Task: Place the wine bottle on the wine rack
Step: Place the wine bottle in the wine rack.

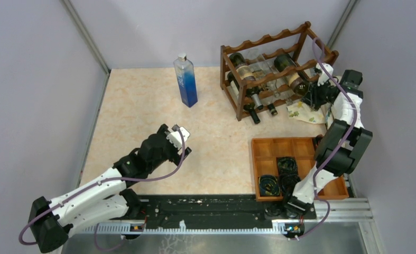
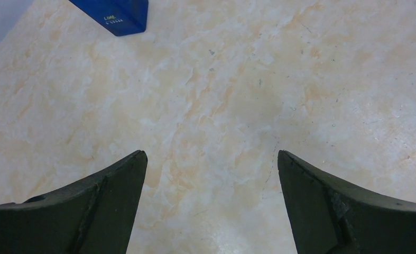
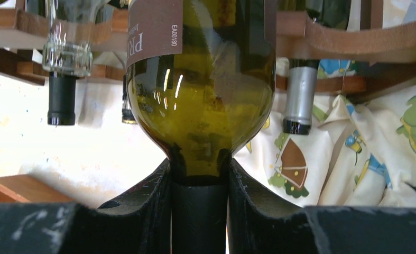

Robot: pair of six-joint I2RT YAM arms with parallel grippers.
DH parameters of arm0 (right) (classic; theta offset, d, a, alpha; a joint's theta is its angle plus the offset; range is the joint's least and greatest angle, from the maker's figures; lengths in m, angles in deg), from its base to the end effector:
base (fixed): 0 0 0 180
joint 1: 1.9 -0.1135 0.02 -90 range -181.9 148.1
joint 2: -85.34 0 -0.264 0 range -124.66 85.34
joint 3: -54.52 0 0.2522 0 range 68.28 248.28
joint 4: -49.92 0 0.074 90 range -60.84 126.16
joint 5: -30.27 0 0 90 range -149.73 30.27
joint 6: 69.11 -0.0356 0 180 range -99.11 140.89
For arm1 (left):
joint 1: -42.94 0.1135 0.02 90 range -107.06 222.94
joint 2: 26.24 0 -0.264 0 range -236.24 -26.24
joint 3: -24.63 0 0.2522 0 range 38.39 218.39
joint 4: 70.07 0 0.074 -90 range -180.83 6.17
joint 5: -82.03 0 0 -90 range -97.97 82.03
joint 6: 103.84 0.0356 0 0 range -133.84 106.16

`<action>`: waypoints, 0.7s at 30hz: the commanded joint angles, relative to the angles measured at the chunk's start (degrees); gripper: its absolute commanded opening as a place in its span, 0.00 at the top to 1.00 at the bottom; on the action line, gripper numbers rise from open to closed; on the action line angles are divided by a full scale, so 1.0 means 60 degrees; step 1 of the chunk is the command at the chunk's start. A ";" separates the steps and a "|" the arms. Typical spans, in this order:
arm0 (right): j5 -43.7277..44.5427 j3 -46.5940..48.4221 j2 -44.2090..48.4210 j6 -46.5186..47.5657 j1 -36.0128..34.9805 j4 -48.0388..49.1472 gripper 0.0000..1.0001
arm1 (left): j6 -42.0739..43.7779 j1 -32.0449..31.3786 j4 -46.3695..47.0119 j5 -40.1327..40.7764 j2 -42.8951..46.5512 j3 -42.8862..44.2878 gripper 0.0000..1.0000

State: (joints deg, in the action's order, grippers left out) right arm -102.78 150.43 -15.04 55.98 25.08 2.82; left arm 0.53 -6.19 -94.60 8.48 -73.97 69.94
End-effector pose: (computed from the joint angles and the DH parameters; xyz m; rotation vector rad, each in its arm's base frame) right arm 0.3507 -0.1513 0.2752 -0.4533 2.1542 0.3452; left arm 0.1325 -0.1377 0.2492 0.9078 1.8063 -0.0912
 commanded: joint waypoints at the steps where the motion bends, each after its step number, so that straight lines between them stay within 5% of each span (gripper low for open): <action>1: -0.0298 0.0955 -0.0041 -0.0616 -0.0246 0.1914 1.00 | 0.0197 0.0029 0.0252 0.0115 -0.0081 -0.0139 0.01; 21: 0.0082 0.0956 -0.0439 -0.1677 -0.0971 0.3600 1.00 | 0.0256 0.0040 0.0235 0.0128 -0.0375 -0.0164 0.01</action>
State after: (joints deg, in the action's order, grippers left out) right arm -100.39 152.83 -18.41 47.61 20.62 14.80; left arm 1.36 -6.16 -94.53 8.50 -76.02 69.61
